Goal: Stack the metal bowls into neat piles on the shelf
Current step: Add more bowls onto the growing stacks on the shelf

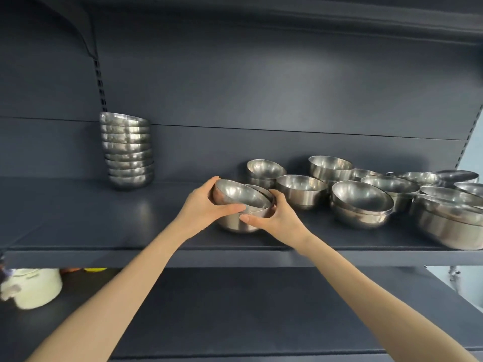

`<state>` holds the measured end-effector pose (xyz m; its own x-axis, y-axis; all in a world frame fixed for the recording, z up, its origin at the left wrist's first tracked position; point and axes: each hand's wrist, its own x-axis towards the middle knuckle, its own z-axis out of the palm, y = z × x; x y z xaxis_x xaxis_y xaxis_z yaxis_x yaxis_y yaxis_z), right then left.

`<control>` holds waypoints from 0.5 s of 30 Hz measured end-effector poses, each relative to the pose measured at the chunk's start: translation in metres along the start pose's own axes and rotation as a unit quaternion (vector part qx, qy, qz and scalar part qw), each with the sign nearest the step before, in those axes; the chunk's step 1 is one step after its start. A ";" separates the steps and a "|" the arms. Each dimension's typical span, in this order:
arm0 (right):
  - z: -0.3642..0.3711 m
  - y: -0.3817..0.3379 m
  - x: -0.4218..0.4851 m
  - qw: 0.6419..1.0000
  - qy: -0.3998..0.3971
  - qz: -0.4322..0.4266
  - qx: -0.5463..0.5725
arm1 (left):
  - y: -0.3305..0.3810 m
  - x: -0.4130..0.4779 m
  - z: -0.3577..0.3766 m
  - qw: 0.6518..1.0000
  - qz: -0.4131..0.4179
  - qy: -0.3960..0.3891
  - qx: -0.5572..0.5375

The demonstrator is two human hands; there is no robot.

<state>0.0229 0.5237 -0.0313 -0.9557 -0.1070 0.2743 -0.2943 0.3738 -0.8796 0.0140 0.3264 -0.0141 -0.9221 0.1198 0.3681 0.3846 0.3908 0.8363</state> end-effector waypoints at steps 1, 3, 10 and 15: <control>0.003 -0.001 0.002 1.000 -0.001 -0.001 0.001 | -0.002 0.000 -0.002 1.000 0.001 0.008 -0.007; 0.013 -0.003 0.008 1.000 -0.001 -0.003 0.003 | -0.008 0.003 -0.010 1.000 0.011 0.025 -0.006; 0.051 -0.013 0.030 1.000 0.011 0.003 -0.004 | -0.026 0.016 -0.054 0.997 0.027 0.061 -0.046; 0.080 -0.019 0.048 1.000 0.021 0.010 -0.020 | -0.047 0.032 -0.093 0.994 0.013 0.072 -0.079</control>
<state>-0.0179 0.4381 -0.0321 -0.9600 -0.0606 0.2733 -0.2734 0.4122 -0.8691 -0.0293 0.2274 -0.0040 -0.9000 -0.0078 0.4358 0.4216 0.2387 0.8748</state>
